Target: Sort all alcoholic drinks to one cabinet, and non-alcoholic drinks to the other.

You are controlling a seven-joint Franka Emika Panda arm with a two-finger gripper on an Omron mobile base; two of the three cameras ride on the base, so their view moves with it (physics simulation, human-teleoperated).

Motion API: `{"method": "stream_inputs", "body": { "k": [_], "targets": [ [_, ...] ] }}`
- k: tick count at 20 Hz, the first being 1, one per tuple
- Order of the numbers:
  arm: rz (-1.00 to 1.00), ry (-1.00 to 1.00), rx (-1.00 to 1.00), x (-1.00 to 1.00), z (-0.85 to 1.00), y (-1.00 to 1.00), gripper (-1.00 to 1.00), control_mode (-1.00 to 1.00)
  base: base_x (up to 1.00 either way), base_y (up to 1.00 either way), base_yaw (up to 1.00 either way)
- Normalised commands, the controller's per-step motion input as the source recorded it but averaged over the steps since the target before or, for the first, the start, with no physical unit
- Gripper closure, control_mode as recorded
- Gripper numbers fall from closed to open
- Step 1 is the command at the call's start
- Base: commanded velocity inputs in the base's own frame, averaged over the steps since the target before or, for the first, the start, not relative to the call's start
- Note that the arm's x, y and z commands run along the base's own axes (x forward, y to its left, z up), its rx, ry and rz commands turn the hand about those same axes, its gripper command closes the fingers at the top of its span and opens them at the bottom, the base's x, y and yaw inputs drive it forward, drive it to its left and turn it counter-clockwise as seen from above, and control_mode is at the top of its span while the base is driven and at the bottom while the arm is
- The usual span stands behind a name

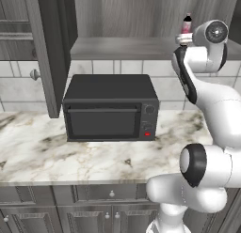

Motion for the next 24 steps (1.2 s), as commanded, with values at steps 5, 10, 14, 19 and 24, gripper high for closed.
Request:
{"method": "stream_inputs", "body": {
  "k": [5,10,14,19,24],
  "targets": [
    [0.0,-0.03,0.0,-0.33,0.03,0.2,-1.0,-1.0,0.0,0.0,0.0],
    [0.0,-0.02,0.0,-0.32,0.13,0.14,-1.0,-1.0,0.0,0.0,0.0],
    [0.0,0.0,0.0,-0.28,0.22,0.02,-1.0,-1.0,0.0,0.0,0.0],
    [0.0,0.0,0.0,-0.26,0.22,0.0,-1.0,-1.0,0.0,0.0,0.0],
    [0.0,0.0,0.0,-0.28,0.08,0.09,-1.0,-1.0,0.0,0.0,0.0]
  ]
}}
